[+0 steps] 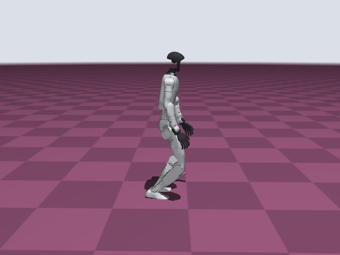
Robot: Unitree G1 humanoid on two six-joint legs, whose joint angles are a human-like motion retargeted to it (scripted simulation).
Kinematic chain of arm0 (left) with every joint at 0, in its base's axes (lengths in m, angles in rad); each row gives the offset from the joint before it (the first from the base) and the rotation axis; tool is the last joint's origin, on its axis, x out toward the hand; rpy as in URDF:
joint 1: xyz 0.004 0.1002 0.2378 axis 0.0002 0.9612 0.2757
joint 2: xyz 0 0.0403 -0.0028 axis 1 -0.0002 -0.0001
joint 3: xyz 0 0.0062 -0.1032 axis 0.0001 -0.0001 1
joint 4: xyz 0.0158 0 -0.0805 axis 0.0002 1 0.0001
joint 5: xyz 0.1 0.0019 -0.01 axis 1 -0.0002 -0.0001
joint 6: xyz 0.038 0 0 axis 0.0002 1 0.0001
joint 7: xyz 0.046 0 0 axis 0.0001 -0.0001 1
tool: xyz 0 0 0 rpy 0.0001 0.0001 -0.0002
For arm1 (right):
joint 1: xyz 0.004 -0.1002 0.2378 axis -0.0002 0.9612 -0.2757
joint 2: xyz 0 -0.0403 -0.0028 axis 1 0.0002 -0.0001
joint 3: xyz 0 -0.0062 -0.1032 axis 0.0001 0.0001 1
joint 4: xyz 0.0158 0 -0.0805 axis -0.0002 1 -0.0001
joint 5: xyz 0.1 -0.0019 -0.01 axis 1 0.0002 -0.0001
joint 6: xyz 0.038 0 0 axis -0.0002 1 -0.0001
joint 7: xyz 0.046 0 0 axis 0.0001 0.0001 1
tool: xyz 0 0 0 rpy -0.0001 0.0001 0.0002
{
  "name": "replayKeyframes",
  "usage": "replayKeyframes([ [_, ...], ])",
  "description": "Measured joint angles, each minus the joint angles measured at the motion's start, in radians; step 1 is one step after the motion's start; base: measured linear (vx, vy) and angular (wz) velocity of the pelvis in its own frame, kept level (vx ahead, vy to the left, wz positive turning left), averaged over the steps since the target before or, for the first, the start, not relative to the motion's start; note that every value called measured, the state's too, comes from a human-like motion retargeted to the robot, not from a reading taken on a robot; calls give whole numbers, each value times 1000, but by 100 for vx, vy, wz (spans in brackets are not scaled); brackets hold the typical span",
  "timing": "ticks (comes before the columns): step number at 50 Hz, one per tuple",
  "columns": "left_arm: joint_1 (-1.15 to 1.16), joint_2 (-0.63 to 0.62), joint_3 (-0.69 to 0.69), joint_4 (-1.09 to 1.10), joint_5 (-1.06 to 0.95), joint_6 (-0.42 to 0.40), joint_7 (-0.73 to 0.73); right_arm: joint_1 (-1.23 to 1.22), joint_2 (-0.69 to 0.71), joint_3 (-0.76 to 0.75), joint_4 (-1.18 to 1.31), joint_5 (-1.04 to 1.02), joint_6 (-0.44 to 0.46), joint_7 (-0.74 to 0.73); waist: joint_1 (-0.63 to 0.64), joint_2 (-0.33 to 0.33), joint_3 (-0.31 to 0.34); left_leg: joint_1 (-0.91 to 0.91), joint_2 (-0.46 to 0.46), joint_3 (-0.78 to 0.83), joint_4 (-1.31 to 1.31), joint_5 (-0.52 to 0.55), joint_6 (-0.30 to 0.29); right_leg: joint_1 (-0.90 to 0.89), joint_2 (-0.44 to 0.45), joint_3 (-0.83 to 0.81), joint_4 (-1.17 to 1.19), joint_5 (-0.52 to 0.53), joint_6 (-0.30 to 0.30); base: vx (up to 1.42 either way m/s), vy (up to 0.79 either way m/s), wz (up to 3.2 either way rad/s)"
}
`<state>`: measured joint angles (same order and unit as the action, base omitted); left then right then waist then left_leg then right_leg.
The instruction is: Run
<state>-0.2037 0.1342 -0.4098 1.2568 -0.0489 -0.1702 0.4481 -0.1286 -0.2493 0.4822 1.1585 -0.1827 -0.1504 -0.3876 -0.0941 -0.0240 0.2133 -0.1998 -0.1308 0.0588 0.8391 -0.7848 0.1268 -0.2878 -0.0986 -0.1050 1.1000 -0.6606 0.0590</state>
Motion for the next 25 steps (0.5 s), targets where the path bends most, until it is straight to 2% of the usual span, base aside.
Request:
replayKeyframes([
  [3, 2, 11, 18, 12, -5, 9, 4, -1, 7, -12, 1, 3, 8, -8, -31, -23, -14, -2, -25, 11, -38, 6, 3, -120, -66, 11, 126, -27, -15, 15, -1, -1],
  [7, -1, 18, 33, 22, -6, 13, 7, -3, 18, -35, 13, 23, 23, -31, -65, -12, -39, 4, -10, 13, -99, 13, 0, -260, -89, 26, 79, -1, -14, 20, -4, -5],
  [13, -24, 16, 31, 25, 8, -1, 18, 2, 27, -92, 54, 69, 41, -74, -71, 36, -71, 30, 55, 13, -158, 10, -16, -349, -11, 58, -203, 90, 18, 24, -9, -19],
  [18, -49, 11, 36, 12, 9, -7, 35, 23, 34, -126, 93, 103, 37, -100, -72, 40, -66, 79, 86, 6, -113, -19, -27, -318, 17, 58, -193, 123, 11, 28, -14, -5],
  [20, -59, 8, 42, 4, 4, -10, 44, 30, 35, -133, 102, 109, 31, -113, -66, 59, -56, 79, 129, -2, -41, -25, -44, -285, 52, 40, -185, 112, -7, 31, -16, -19],
  [23, -74, 6, 50, -12, -10, -18, 59, 34, 28, -133, 106, 107, 19, -135, -43, 123, -33, 51, 242, -26, 141, -32, -75, -219, 155, 1, -219, 104, -40, 31, -15, -38],
  [25, -76, 6, 50, -25, -18, -24, 68, 39, 22, -125, 101, 101, 12, -148, -30, 144, -26, 24, 304, -24, 278, -19, -78, -194, 198, -12, -204, 78, -57, 30, -13, -33],
])
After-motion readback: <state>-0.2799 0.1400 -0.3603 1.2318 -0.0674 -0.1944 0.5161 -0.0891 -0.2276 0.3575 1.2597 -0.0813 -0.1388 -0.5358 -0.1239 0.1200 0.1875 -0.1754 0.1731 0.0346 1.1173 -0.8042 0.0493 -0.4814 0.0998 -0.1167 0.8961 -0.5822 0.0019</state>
